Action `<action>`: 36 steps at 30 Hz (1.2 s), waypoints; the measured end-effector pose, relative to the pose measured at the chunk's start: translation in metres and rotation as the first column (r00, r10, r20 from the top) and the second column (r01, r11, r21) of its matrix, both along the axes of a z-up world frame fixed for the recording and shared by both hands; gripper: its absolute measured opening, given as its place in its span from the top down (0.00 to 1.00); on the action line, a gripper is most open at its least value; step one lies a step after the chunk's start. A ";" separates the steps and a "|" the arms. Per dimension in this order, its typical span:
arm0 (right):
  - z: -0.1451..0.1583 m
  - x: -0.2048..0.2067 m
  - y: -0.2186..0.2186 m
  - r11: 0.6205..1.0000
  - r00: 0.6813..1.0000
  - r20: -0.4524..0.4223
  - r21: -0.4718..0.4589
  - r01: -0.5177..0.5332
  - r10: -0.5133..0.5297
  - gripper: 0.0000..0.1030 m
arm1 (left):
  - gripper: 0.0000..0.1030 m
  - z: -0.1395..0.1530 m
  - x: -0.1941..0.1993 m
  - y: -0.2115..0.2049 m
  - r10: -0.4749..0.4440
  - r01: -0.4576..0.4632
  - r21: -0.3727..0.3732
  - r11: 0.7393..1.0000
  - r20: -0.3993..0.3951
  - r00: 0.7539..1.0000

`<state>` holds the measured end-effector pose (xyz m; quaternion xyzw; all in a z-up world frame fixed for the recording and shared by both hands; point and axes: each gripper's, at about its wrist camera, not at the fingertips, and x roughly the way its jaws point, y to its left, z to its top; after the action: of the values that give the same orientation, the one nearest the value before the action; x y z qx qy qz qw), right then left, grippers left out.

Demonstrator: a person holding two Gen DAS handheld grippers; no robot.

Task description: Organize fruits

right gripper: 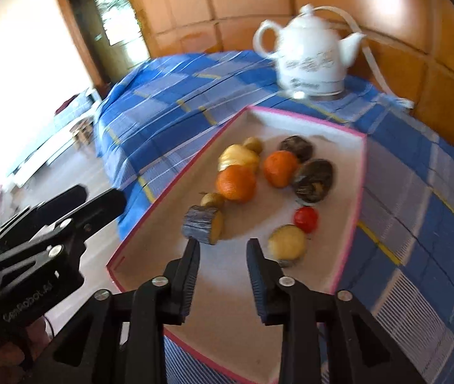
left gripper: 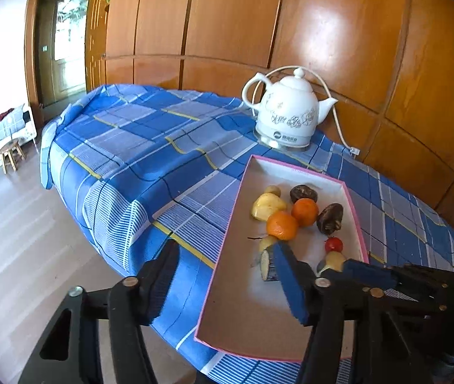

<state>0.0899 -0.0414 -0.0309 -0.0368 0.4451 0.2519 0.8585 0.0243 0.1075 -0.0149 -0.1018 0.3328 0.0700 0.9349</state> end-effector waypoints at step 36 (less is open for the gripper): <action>0.009 -0.036 -0.062 0.951 0.945 0.141 -0.046 0.305 -0.296 0.66 | 0.00 0.008 -0.026 -0.050 -0.048 0.041 0.134 0.990 0.046 0.998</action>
<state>0.0540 -0.1033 -0.0217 -0.0140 0.3957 0.0997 0.9128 -0.0021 0.0573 -0.0074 -0.0335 0.3066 0.0686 0.9488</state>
